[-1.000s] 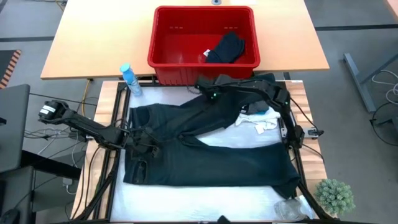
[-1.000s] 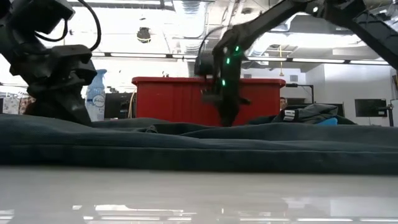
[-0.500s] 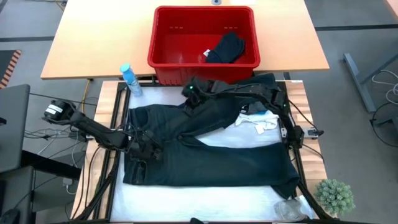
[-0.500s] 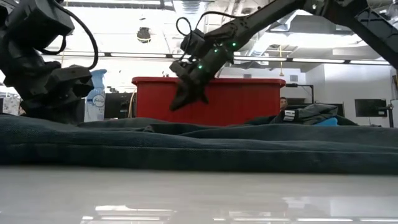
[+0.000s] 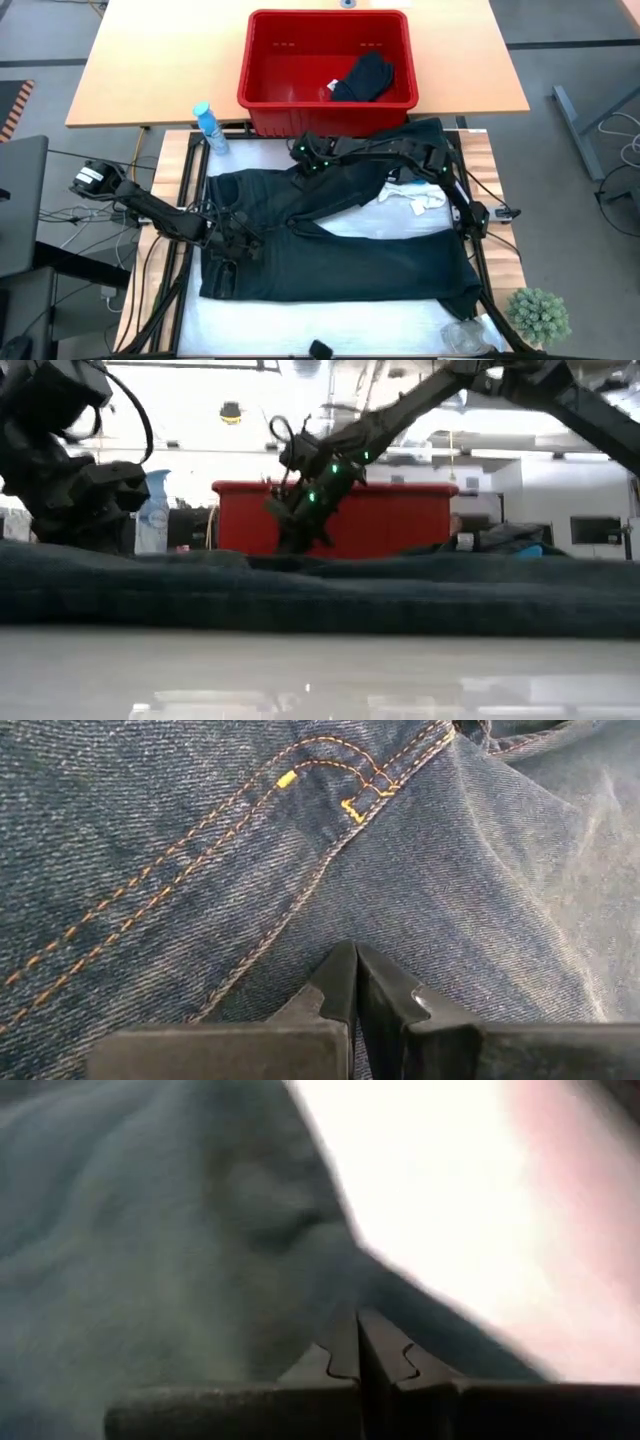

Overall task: Fold laundry
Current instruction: Fold the blue pants

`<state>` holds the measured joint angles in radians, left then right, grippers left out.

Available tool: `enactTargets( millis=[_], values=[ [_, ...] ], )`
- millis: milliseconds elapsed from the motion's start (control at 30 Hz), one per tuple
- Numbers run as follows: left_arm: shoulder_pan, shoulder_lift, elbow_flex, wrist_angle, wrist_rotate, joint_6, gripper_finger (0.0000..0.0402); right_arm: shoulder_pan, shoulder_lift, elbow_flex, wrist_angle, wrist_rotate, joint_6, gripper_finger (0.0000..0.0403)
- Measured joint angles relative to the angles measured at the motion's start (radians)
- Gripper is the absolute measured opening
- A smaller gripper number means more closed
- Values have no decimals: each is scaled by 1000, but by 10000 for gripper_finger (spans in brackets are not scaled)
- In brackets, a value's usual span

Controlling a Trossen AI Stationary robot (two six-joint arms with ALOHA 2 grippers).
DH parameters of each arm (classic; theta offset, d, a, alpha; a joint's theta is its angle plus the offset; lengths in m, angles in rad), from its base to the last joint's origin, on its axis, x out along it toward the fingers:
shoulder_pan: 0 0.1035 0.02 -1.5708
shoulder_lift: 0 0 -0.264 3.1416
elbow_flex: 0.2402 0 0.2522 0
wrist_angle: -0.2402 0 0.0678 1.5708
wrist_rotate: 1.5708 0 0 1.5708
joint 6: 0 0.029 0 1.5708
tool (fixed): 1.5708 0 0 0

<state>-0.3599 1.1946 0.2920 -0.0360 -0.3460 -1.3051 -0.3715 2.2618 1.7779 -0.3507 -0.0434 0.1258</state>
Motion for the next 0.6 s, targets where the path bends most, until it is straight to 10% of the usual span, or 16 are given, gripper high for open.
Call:
enactTargets(
  millis=[600],
  values=[
    [-114, 0, 36, 34, 51, -29, 0, -6, -117, -2, -238, 345, 193, 27]
  ],
)
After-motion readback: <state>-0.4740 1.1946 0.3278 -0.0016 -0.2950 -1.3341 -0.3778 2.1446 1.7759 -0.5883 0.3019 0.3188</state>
